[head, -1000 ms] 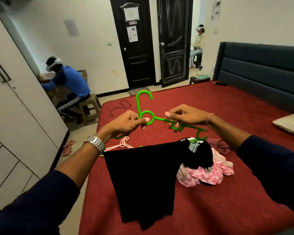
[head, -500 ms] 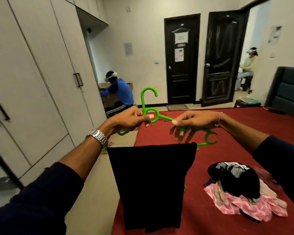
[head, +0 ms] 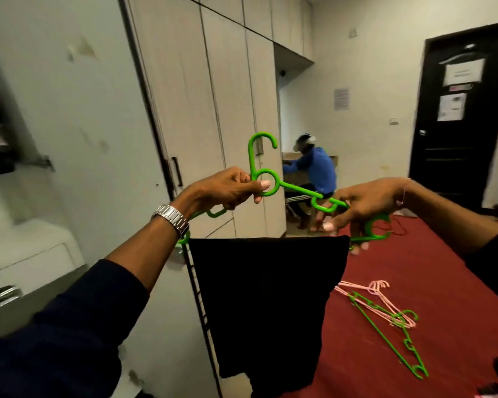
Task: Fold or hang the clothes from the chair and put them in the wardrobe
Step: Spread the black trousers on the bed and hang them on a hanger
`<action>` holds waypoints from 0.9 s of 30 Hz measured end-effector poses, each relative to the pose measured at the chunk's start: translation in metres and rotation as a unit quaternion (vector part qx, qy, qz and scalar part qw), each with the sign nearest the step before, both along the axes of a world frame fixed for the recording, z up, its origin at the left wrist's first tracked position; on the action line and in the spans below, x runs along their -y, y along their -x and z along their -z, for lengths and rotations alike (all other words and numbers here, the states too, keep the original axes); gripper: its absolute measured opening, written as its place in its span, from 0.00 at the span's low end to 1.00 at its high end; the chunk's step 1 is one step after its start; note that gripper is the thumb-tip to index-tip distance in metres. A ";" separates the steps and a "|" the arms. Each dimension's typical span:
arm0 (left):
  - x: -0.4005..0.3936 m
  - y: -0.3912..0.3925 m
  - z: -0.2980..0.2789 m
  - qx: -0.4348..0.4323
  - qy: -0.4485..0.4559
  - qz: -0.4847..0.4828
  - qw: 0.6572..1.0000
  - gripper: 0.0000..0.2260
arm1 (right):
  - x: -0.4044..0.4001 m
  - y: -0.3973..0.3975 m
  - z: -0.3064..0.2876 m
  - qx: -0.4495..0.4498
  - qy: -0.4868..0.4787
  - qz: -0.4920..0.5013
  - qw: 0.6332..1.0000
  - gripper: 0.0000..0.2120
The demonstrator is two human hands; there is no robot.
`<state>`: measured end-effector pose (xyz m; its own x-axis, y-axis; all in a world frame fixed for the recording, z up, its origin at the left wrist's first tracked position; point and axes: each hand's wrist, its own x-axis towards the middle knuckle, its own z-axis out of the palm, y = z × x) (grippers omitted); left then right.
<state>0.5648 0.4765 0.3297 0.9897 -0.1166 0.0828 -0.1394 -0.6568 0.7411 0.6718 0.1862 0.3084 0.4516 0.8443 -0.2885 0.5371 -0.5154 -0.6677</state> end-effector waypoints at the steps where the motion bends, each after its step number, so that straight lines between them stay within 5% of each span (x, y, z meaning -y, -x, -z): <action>1: -0.010 0.011 -0.004 0.009 0.000 -0.022 1.000 0.20 | -0.012 0.003 -0.004 0.012 -0.006 -0.024 1.000 0.13; 13: -0.117 0.132 -0.033 0.199 0.008 -0.260 0.945 0.16 | -0.146 0.075 -0.052 0.129 -0.210 -0.150 0.958 0.15; 18: -0.152 0.155 -0.038 0.316 -0.036 -0.382 0.868 0.14 | -0.192 0.109 -0.071 0.138 -0.244 -0.161 0.946 0.15; 23: -0.186 0.184 -0.044 0.376 -0.111 -0.511 0.765 0.22 | -0.245 0.143 -0.087 0.151 -0.277 -0.152 0.937 0.13; 27: -0.228 0.205 -0.050 0.386 -0.168 -0.543 0.727 0.23 | -0.295 0.167 -0.103 0.155 -0.296 -0.146 0.931 0.12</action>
